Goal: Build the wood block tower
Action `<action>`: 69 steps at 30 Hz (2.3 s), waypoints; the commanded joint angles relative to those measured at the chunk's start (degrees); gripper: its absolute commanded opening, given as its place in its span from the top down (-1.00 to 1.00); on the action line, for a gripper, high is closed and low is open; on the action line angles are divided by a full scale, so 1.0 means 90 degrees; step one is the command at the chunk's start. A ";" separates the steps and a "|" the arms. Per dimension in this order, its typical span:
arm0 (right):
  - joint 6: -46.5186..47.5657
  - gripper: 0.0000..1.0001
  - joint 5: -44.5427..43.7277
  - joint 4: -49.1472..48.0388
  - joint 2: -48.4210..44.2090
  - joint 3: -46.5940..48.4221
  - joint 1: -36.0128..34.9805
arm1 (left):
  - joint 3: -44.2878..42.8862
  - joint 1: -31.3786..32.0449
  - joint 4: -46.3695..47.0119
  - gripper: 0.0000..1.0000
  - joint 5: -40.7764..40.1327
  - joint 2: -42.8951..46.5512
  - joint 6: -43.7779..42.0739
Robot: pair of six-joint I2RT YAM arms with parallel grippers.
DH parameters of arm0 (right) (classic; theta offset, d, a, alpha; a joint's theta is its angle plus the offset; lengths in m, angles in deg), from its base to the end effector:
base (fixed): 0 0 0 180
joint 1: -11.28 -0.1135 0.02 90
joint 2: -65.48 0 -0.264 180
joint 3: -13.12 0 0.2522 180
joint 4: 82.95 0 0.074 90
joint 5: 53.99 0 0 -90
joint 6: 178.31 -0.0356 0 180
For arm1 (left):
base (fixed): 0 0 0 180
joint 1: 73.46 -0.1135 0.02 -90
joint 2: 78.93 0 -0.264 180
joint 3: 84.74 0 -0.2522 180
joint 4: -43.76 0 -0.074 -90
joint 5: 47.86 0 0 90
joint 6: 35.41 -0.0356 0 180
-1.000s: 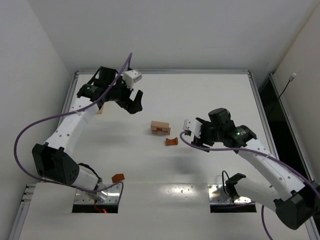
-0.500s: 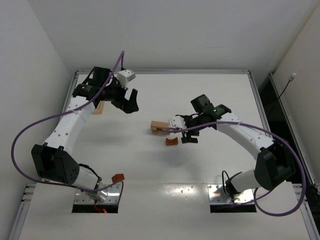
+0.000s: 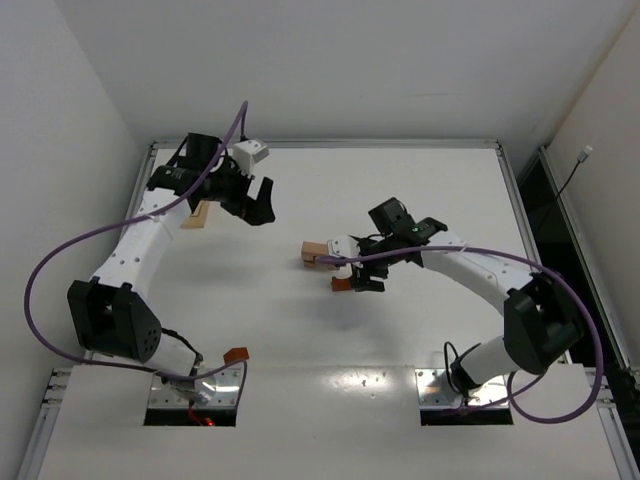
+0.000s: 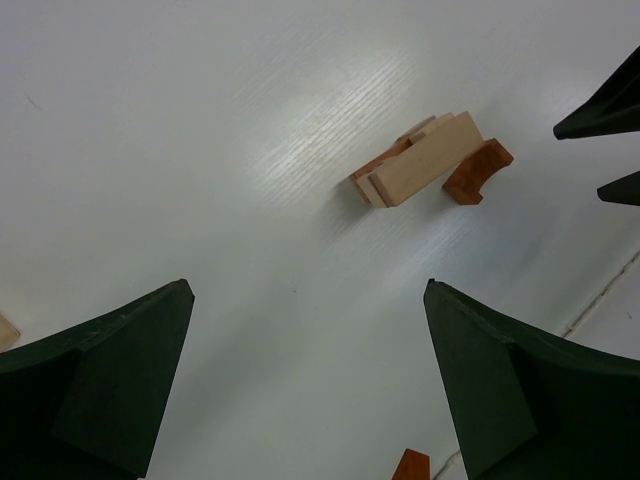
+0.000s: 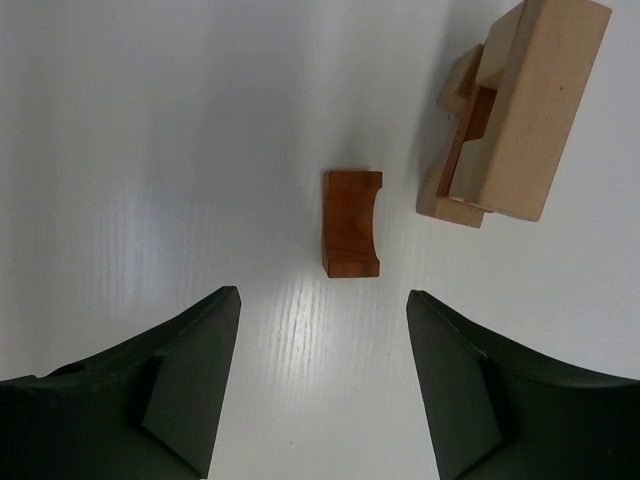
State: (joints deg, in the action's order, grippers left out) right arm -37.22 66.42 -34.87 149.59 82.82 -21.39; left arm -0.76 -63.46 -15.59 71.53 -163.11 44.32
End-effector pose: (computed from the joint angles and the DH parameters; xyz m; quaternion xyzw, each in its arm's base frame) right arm 0.2306 0.1693 0.2205 -0.6722 0.6562 0.2147 0.2673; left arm 0.3032 -0.0712 0.3504 0.2491 0.8713 -0.2356 0.3511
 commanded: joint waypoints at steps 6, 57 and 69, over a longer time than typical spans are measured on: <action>-0.0521 -0.28 -0.0274 -0.0484 0.0497 0.0122 -0.0140 | -0.0225 -0.0086 0.0172 -0.98 0.0094 -0.0246 -0.0012; -0.0130 0.01 -0.1075 0.0151 0.2363 0.1128 -0.0374 | -0.0343 -0.0261 0.0231 -0.98 0.0153 -0.0783 -0.0188; -0.0130 0.47 -0.1250 0.0209 0.2178 0.0727 -0.0560 | -0.0343 -0.0261 0.0231 -0.98 0.0269 -0.0842 -0.0247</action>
State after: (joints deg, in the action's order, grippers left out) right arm -38.71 55.43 -34.06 170.44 90.36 -25.63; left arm -1.61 -65.10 -14.49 72.05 -170.74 42.82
